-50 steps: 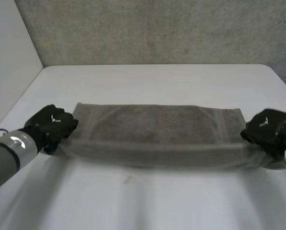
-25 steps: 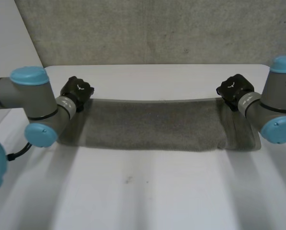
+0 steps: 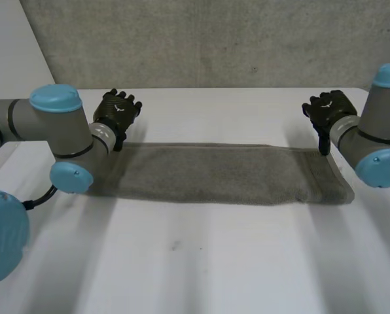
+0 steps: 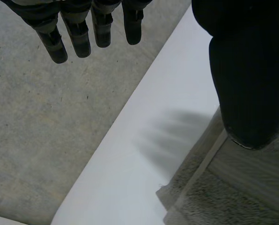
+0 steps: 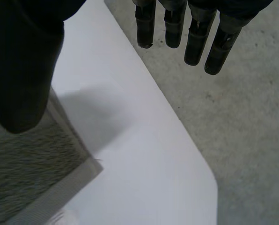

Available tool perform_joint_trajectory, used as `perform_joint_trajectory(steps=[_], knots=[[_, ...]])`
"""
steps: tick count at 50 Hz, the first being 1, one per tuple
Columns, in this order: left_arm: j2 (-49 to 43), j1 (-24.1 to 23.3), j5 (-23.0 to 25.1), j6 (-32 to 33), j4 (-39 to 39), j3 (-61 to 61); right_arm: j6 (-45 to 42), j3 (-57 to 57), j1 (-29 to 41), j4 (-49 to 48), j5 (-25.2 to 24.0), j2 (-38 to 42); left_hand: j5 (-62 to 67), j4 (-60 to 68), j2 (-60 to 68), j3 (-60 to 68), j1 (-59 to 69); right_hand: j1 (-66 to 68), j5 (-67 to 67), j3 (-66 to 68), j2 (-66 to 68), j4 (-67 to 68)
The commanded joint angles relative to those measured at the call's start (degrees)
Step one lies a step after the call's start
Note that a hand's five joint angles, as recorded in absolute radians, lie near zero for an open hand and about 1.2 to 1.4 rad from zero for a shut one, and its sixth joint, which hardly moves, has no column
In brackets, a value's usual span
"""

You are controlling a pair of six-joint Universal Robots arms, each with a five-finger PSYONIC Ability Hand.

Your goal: Fold the towel.

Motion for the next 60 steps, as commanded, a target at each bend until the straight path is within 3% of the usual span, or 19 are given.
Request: perform_joint_trajectory(steps=[1, 11, 21, 22, 23, 24, 25, 32, 35, 37, 42, 46, 51, 53, 59, 60], knots=[[9.5, 0.2, 0.7, -2.9, 1.1, -14.5, 3.3, 16.7, -0.7, 2.9, -0.7, -12.0, -2.0, 0.4, 0.3, 0.4, 0.1, -3.8, -3.7, -4.1, -4.3, -4.9], [18.4, 0.3, 0.8, -8.0, 7.4, -27.6, 3.6, 29.7, -5.6, 3.0, -4.8, -17.6, -2.0, 0.4, 0.3, 0.4, 0.1, 0.1, 0.3, -0.2, -0.4, -1.0], [21.0, 0.3, 0.8, -12.6, 8.5, -31.5, 3.6, 32.8, -7.9, 1.0, -6.5, -12.4, -2.0, 0.4, 0.3, 0.4, 0.1, 14.7, 14.9, 14.5, 14.3, 13.6], [21.1, 0.3, 0.8, -13.0, 8.5, -31.8, 3.6, 32.8, -8.5, 0.3, -6.5, -11.2, -2.0, 0.4, 0.3, 0.4, 0.1, 20.7, 20.9, 20.5, 20.2, 19.6], [21.1, 0.3, 0.8, -13.2, 8.5, -32.1, 3.6, 32.7, -9.1, -0.7, -6.5, -10.2, -2.0, 0.4, 0.3, 0.4, 0.1, 41.1, 41.3, 40.8, 40.6, 40.0], [21.1, 0.3, 0.8, -13.2, 8.5, -32.1, 3.6, 32.7, -9.1, -0.7, -6.5, -10.2, -2.0, 0.4, 0.3, 0.4, 0.1, 41.3, 41.5, 41.0, 40.8, 40.2], [21.2, 0.3, 0.8, -13.2, 8.5, -32.4, 3.6, 32.6, -9.8, -2.0, -6.4, -9.6, -2.0, 0.4, 0.3, 0.4, 0.1, 63.1, 63.3, 62.9, 62.6, 62.0], [22.6, 0.3, 0.7, -14.0, 8.5, -34.5, 2.5, 32.4, -15.1, -8.0, -3.5, -11.8, -2.0, 0.4, 0.3, 0.4, 0.1, 66.2, 66.3, 65.9, 65.7, 65.1], [24.3, 0.7, 0.7, -15.3, 9.0, -36.2, -0.5, 32.2, -19.4, -8.4, -3.2, -13.6, -1.9, 0.5, 0.4, 0.4, 0.1, 66.2, 66.3, 65.9, 65.7, 65.1], [26.1, 1.0, 0.7, -16.9, 9.9, -37.9, -7.1, 31.6, -24.8, -8.1, -2.7, -13.9, -1.8, 0.6, 0.5, 0.6, 0.3, 66.2, 66.3, 65.9, 65.7, 65.1], [28.5, 1.2, 0.8, -18.3, 10.3, -39.5, -16.4, 30.1, -27.7, -8.3, -2.3, -13.9, -1.6, 0.8, 0.7, 0.7, 0.5, 66.2, 66.3, 65.9, 65.7, 65.1], [29.5, 1.2, 0.8, -18.4, 10.3, -40.1, -15.5, 27.8, -27.6, -8.5, -2.4, -14.5, -1.6, 0.8, 0.7, 0.7, 0.5, 66.2, 66.3, 65.9, 65.7, 65.1], [29.7, 1.3, 0.8, -18.6, 10.3, -40.4, -10.5, 24.8, -22.1, -8.9, -2.6, -17.6, -1.4, 1.0, 0.9, 0.9, 0.6, 66.2, 66.3, 65.9, 65.7, 65.1], [29.7, 1.7, 0.7, -18.6, 10.3, -40.6, -6.1, 23.5, -14.1, -10.2, -2.7, -20.0, -1.3, 1.1, 1.0, 1.1, 0.8, 66.2, 66.3, 65.9, 65.7, 65.1], [29.7, 1.8, 0.7, -18.7, 10.3, -41.3, -1.4, 24.6, -2.1, -14.3, -2.9, -21.1, -1.1, 1.3, 1.2, 1.3, 1.0, 66.2, 66.3, 65.9, 65.7, 65.1], [29.8, 1.8, 0.7, -18.7, 10.6, -41.7, -1.1, 25.2, 2.9, -15.8, -2.9, -21.1, -1.1, 1.3, 1.2, 1.3, 1.0, 66.2, 66.3, 65.9, 65.7, 65.1]])
